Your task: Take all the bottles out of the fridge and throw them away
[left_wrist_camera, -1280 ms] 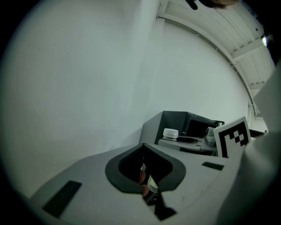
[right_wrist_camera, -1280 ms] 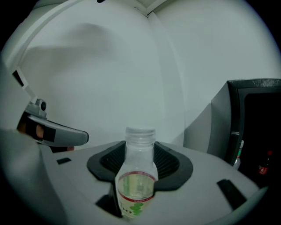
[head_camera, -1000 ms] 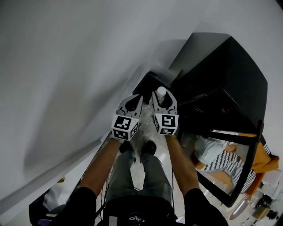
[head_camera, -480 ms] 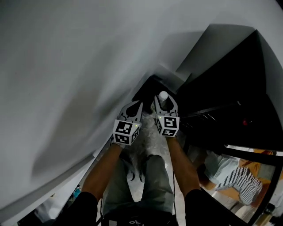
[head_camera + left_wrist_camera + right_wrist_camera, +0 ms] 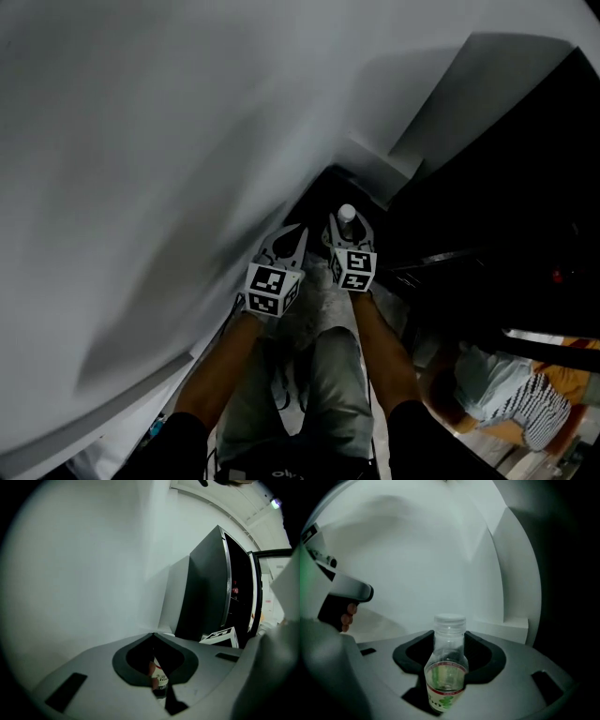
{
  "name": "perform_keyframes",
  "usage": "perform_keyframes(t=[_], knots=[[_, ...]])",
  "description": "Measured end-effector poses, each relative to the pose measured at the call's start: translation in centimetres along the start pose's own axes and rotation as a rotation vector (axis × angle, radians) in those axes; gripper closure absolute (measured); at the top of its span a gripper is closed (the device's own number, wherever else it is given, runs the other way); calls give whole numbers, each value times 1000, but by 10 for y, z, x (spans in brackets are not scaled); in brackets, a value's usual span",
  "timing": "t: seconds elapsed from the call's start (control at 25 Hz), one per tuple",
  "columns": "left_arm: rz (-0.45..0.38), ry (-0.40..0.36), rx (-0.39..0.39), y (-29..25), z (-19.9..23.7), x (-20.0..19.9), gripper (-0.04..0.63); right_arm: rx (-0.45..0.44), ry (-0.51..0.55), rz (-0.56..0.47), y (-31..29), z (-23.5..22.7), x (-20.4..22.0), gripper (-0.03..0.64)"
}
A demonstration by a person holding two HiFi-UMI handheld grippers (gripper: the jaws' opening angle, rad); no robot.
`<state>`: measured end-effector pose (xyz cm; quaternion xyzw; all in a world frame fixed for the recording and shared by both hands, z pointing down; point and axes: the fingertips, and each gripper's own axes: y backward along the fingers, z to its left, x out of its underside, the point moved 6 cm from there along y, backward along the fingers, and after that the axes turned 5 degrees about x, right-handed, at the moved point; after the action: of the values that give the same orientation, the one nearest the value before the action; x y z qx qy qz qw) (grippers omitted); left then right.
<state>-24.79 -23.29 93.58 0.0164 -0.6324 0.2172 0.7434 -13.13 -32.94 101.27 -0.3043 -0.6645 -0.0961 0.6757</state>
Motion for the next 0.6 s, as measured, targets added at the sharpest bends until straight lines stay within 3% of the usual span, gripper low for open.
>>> perform_keyframes(t=[0.32, 0.48, 0.6], knots=[[5, -7, 3, -8, 1, 2, 589, -32, -54, 156, -10, -1, 50, 411], [13, 16, -1, 1, -9, -23, 589, -25, -56, 177, 12, -5, 28, 411], [16, 48, -5, 17, -24, -62, 589, -12, -72, 175, 43, -5, -20, 413]])
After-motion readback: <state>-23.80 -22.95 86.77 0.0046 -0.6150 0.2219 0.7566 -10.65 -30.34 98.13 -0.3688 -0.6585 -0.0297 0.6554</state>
